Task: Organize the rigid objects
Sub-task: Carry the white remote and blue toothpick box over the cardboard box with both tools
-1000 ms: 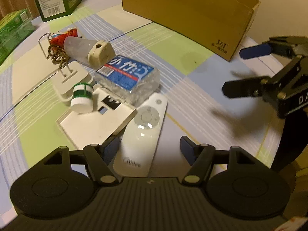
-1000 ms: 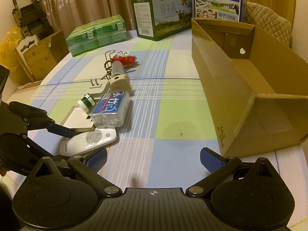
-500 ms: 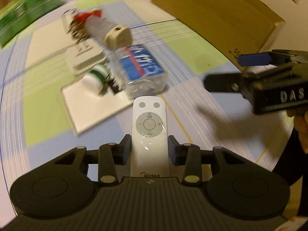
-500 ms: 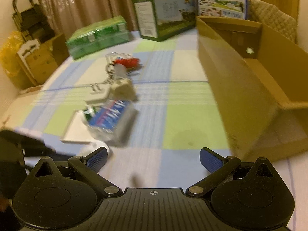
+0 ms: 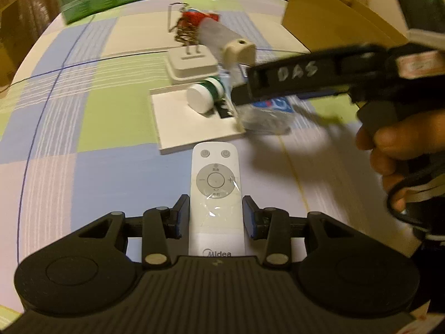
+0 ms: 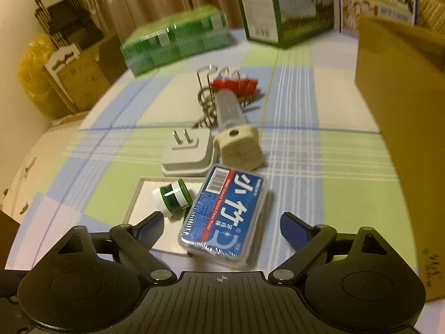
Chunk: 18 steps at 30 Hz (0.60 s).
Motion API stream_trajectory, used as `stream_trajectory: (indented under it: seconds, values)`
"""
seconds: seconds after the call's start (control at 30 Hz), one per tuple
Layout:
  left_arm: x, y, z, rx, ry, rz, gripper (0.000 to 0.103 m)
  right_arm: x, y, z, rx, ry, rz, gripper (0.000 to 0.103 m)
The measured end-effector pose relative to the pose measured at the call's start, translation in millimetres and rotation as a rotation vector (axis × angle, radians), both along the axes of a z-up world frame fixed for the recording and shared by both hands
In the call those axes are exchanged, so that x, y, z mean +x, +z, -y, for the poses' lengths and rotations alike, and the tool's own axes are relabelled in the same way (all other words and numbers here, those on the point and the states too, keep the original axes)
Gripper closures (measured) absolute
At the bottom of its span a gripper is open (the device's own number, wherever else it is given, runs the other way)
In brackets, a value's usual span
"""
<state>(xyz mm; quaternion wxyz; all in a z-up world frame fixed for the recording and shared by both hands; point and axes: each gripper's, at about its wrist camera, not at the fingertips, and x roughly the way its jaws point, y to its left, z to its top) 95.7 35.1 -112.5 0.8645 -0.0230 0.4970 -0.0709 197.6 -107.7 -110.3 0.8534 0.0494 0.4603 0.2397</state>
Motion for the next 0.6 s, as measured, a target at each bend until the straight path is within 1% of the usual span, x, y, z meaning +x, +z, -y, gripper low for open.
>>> stream_trajectory:
  seconds: [0.03,0.07,0.1,0.17,0.3,0.37,0.47,0.6]
  values:
    - [-0.9,-0.3,-1.5,-0.004,0.004,0.001,0.068,3.9,-4.9,-3.0,-0.010,0.001,-0.017,0.027]
    - [-1.0,-0.3,-2.2,-0.008,0.007,0.002,0.068,6.8,-9.3,-4.5,-0.021,0.004,-0.033,0.043]
    - [-3.2,0.6,-1.8,-0.008,0.007,0.003,0.068,8.3,-11.9,-3.3,-0.020,0.007,-0.046,0.043]
    - [-3.2,0.5,-1.0,-0.011,0.009,0.005,0.068,2.0,-8.9,3.7,-0.043,-0.003,-0.032,0.048]
    - [-3.7,-0.9,3.1,-0.001,0.000,0.019,0.068,-24.1,0.0,25.9,-0.116,0.017,0.007,0.048]
    - [-2.9,-1.8,6.1,0.003,-0.004,0.029,0.068,-42.9,-0.7,40.7,-0.159,0.015,0.023,0.048]
    - [-2.2,-3.0,11.7,0.027,-0.014,0.046,0.068,-66.2,-8.4,61.9,-0.153,0.003,0.016,0.048]
    - [-1.9,-4.3,16.6,0.061,-0.021,0.064,0.067,-76.7,-11.0,67.7,-0.133,-0.014,0.040,0.045]
